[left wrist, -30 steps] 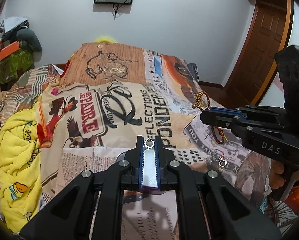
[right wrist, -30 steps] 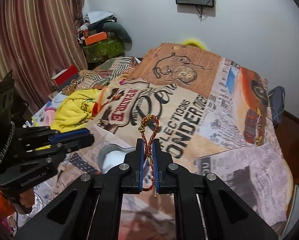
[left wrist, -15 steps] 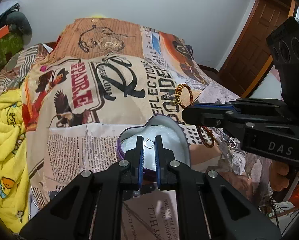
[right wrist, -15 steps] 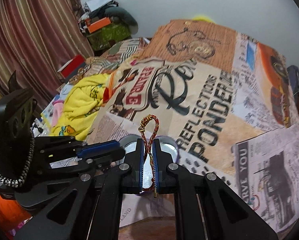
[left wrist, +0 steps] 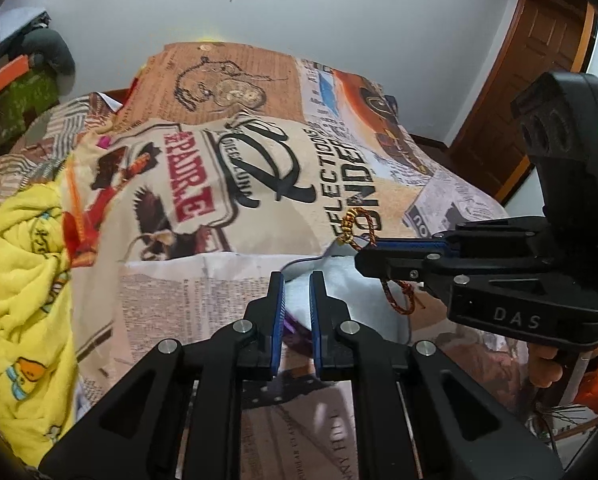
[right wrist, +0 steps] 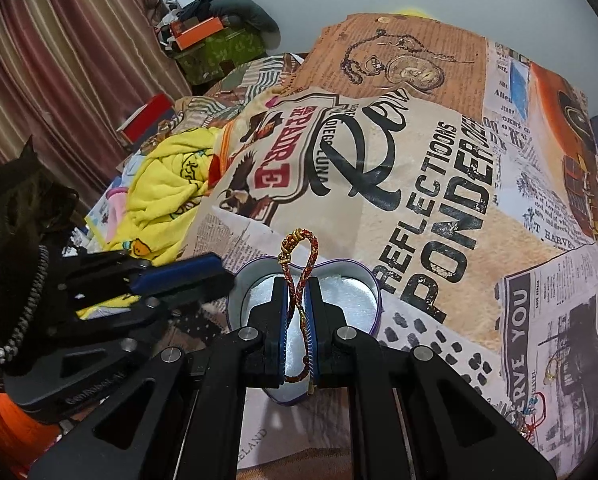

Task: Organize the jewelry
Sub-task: 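Carry the bracelet and ring over the heart tin and open both tools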

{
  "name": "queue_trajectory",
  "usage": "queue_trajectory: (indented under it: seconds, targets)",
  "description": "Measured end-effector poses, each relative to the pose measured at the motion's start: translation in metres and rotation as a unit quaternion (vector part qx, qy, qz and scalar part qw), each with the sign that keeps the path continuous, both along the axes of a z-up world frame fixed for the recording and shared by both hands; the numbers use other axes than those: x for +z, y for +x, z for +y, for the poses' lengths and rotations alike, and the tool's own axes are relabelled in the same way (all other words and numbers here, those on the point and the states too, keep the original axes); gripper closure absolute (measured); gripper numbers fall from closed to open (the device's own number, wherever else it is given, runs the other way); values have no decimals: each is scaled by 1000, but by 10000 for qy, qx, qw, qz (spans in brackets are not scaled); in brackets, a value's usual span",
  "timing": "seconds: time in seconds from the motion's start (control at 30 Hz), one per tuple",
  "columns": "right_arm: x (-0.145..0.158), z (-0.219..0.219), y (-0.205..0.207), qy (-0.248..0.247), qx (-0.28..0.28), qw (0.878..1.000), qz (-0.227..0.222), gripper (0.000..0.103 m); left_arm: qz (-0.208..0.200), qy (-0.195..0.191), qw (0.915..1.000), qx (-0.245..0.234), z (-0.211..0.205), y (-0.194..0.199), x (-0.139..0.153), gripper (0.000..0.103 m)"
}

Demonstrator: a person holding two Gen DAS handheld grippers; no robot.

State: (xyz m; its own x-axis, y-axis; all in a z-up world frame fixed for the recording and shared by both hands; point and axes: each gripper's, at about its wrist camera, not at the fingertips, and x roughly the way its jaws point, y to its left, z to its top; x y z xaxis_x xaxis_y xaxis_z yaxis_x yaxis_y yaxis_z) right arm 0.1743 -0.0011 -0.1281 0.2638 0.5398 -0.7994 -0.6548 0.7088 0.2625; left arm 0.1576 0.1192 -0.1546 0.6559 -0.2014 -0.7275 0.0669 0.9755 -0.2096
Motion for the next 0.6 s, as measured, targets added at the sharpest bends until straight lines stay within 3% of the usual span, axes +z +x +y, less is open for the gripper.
queue_trajectory:
  seconds: [0.2, 0.4, 0.6]
  targets:
    - [-7, 8, -5, -186, 131, 9997, -18, 93, -64, 226, 9997, 111, 4, -11, 5, 73]
    - [-6, 9, -15, -389, 205, 9988, -209, 69, -111, 252, 9994, 225, 7, -18, 11, 71]
    - [10, 0, -21, -387, 98, 9978, -530, 67, -253, 319, 9987, 292, 5, -25, 25, 70]
